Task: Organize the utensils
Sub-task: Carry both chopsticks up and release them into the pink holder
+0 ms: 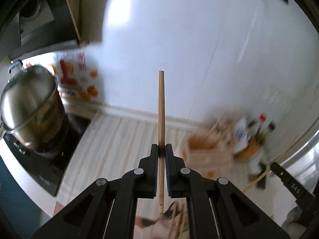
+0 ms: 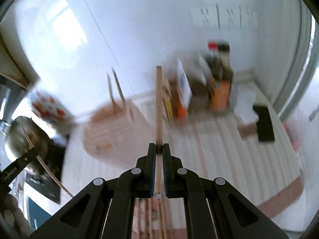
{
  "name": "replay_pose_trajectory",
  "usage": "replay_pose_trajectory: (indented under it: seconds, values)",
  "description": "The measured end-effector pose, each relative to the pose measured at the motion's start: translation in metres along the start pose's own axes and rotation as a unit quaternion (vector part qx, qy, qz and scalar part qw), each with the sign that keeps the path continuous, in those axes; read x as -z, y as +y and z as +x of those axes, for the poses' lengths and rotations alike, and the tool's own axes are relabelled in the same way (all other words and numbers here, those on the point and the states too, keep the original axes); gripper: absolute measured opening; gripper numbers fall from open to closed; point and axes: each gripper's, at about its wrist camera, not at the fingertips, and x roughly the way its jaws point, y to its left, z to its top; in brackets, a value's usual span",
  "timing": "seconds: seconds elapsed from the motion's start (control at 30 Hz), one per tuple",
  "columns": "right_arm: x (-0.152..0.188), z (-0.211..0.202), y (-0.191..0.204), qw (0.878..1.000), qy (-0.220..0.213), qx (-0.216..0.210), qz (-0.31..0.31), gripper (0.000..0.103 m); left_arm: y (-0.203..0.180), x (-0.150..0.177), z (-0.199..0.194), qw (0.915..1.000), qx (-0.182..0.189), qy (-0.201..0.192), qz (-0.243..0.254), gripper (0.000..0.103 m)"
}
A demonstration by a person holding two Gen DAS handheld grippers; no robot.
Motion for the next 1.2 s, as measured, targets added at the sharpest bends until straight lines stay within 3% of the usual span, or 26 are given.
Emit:
replay_pose_trajectory:
  seconds: [0.23,0.5,0.8,1.2]
  values:
    - [-0.078,-0.033,0.029,0.997,-0.063,-0.034,-0.007,0.007,-0.016,-0.065,-0.009,0.9978,0.032,-0.048,-0.034,0.004]
    - [-0.139,-0.005,0.041,0.996,-0.074,-0.045,0.005,0.007,-0.037,-0.091,0.053,0.9965,0.035,-0.049,-0.059,0.004]
    - [-0.151,0.057,0.048,0.997,-0.051,-0.047,0.010,0.007,-0.050,-0.073,0.124,0.9987,0.012,-0.011,-0.049,0.004]
    - [-0.126,0.091,0.056,0.998,-0.005,-0.061,-0.019,0.007,-0.049,-0.047,0.147,0.9994,-0.009,0.026,-0.018,0.005]
